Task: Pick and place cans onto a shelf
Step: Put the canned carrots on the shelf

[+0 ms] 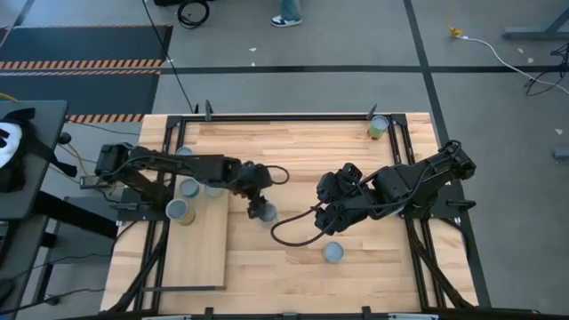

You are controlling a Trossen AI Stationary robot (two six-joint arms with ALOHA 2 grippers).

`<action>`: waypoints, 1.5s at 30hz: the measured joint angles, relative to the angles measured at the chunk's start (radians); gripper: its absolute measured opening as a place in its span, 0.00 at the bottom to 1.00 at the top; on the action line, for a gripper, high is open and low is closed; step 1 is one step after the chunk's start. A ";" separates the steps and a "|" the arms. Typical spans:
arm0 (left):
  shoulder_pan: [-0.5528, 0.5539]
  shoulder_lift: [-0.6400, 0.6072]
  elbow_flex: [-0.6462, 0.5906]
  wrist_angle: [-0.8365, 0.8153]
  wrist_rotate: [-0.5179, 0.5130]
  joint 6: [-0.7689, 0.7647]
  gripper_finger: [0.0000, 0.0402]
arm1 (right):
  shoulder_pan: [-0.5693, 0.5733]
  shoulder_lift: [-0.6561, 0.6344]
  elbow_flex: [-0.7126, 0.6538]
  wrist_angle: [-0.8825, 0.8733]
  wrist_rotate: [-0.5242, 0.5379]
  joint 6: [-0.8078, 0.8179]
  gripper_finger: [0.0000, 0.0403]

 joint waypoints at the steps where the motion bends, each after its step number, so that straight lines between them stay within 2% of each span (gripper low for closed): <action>1: 0.000 0.007 0.000 0.002 0.006 0.022 0.61 | 0.000 0.000 0.000 -0.001 0.001 0.001 0.93; 6: -0.014 0.028 0.001 0.023 0.073 0.051 0.53 | 0.000 0.000 0.000 -0.006 0.001 0.001 0.93; 14: -0.016 0.078 0.004 0.028 0.027 0.021 0.41 | 0.000 0.000 0.000 -0.009 0.001 0.001 0.93; 21: -0.014 0.087 0.003 0.056 0.036 -0.028 0.33 | 0.000 0.000 0.000 -0.011 0.000 0.003 0.93; 30: -0.023 0.088 0.002 0.044 0.029 -0.144 0.03 | 0.000 0.000 0.000 -0.013 0.011 -0.026 0.93; 37: -0.043 0.064 -0.001 0.021 0.032 -0.257 0.01 | 0.000 0.000 0.000 -0.012 0.022 -0.028 0.93; 41: -0.061 -0.018 -0.008 -0.030 0.042 -0.407 0.01 | 0.000 0.000 0.000 -0.012 0.021 -0.027 0.93; 45: -0.113 -0.143 0.016 -0.146 -0.010 -0.562 0.01 | 0.000 0.000 0.000 -0.011 0.017 -0.067 0.93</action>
